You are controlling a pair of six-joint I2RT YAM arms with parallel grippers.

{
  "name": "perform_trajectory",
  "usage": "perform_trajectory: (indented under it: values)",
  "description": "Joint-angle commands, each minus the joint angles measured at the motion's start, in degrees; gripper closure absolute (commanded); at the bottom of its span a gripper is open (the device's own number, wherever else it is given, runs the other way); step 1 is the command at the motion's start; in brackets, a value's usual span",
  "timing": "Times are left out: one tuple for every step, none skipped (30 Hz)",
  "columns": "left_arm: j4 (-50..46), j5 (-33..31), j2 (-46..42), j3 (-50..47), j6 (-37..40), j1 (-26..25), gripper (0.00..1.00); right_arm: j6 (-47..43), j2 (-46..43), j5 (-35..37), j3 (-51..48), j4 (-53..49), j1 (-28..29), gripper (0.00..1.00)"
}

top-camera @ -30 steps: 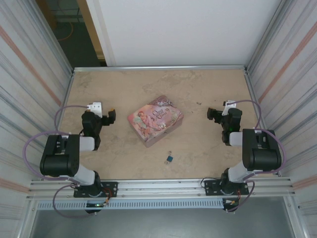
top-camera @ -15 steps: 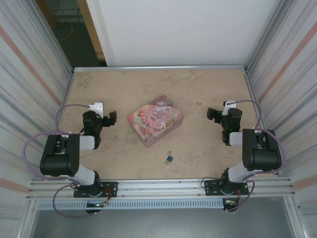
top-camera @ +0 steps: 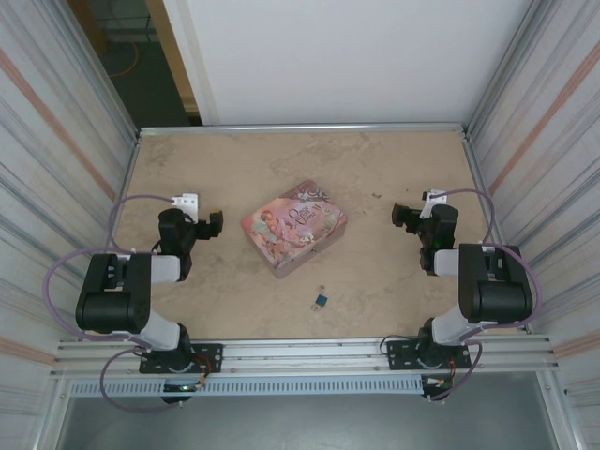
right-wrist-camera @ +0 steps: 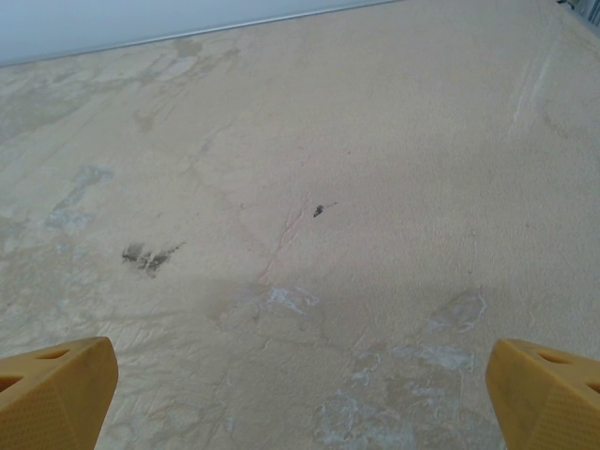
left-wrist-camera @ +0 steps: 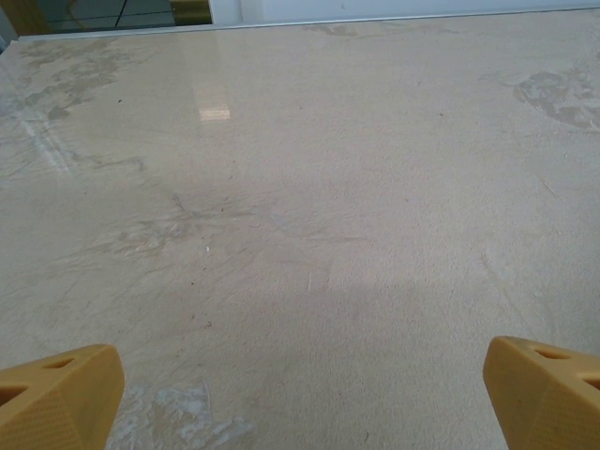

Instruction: Unlock the padlock with the key

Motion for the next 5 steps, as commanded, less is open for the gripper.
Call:
perform_trajectory:
  values:
    - [0.3,0.6,0.4,1.1,1.1,-0.1,0.01,-1.9,0.3,1.3,0.5,-0.6,0.4,0.01]
    - [0.3,0.6,0.4,1.1,1.1,-0.1,0.01,-1.9,0.3,1.4,0.4,-0.6,0.4,0.01]
    - [0.3,0.6,0.4,1.1,1.1,-0.1,0.01,-1.9,0.3,1.3,0.4,-0.6,0.4,0.01]
    - [0.3,0.6,0.4,1.1,1.1,-0.1,0.01,-1.8,0.3,1.3,0.3,-0.6,0.4,0.01]
    - [0.3,0.6,0.4,1.1,1.1,-0.1,0.01,-1.8,0.2,1.3,0.4,-0.5,0.4,0.01]
